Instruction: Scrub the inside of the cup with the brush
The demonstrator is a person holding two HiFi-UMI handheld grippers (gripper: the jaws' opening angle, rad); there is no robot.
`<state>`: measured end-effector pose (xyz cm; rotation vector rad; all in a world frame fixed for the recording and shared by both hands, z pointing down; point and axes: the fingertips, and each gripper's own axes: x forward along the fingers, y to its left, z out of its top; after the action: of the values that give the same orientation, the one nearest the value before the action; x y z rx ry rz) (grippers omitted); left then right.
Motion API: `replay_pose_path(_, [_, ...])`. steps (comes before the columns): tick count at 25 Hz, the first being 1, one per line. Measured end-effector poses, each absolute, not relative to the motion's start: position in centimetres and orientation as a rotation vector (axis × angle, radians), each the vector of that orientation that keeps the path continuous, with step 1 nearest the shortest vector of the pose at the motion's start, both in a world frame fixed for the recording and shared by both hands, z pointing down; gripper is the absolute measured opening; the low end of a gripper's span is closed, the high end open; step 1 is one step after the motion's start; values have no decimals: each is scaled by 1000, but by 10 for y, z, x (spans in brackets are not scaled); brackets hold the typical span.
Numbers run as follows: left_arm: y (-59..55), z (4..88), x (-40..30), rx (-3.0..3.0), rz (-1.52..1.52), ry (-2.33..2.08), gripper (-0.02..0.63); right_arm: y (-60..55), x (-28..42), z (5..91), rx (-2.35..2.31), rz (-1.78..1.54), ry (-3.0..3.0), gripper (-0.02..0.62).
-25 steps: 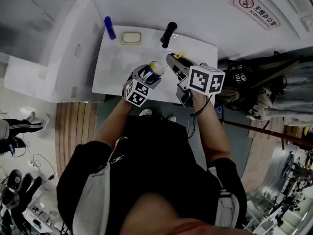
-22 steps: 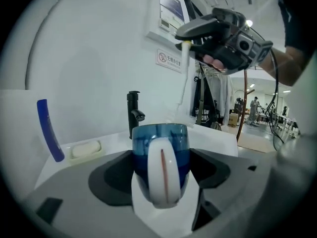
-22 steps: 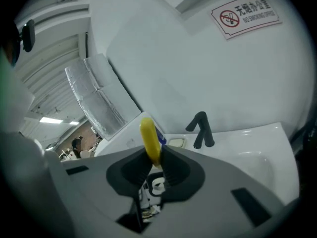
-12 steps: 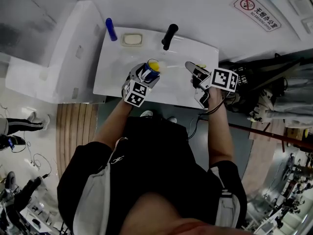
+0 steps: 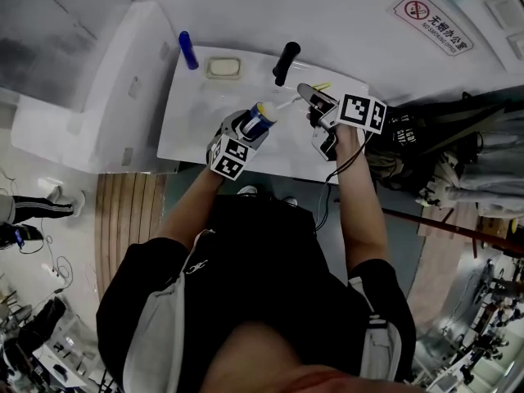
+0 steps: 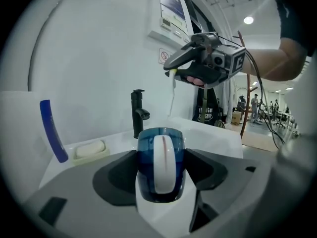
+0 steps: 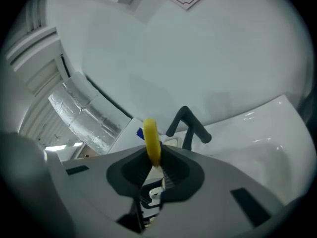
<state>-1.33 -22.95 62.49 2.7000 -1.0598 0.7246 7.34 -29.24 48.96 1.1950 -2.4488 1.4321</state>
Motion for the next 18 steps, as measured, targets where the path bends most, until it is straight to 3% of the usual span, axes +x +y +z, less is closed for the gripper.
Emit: replay_pose_path(18, [-227,613,10,2796,699,-980,313,-236,27,440,896,1043,-2553,71])
